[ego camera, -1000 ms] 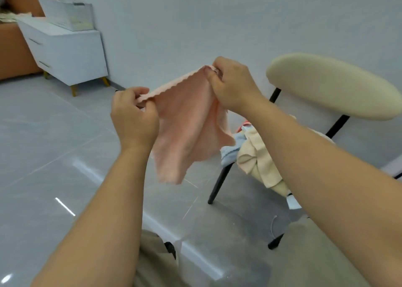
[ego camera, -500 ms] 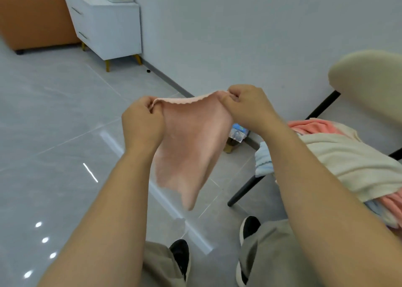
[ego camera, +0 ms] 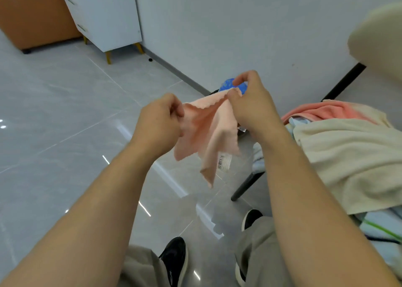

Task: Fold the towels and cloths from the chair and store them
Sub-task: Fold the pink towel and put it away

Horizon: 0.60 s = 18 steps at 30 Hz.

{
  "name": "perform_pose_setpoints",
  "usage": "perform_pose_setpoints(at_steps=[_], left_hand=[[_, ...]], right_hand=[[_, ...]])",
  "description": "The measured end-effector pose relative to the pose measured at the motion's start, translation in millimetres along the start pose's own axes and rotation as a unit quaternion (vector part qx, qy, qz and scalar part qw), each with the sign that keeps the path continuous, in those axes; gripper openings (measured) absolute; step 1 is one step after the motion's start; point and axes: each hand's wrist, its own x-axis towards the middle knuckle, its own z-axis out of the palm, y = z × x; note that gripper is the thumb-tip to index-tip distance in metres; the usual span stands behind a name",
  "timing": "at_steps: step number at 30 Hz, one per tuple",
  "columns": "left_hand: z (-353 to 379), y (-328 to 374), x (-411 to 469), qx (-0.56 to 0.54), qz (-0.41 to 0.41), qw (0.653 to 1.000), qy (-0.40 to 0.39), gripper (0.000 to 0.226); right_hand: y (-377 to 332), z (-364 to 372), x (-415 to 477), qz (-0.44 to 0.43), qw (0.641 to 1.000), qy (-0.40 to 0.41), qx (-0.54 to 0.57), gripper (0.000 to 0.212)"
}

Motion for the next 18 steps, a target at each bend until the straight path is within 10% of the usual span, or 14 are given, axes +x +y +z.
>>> perform_pose_setpoints(at_steps=[7,18], left_hand=[[36.4,39.0,-22.5,0.053,0.058,0.995,-0.060,0.031],[74.0,53.2,-18.6,0.086,0.108,0.989,-0.057,0.036]], right_hand=[[8.3,-35.0,-3.0,0.077,0.957,-0.088,0.264,0.040],[19.0,-57.5,-3.2,0.087,0.953,-0.088,0.277,0.046]])
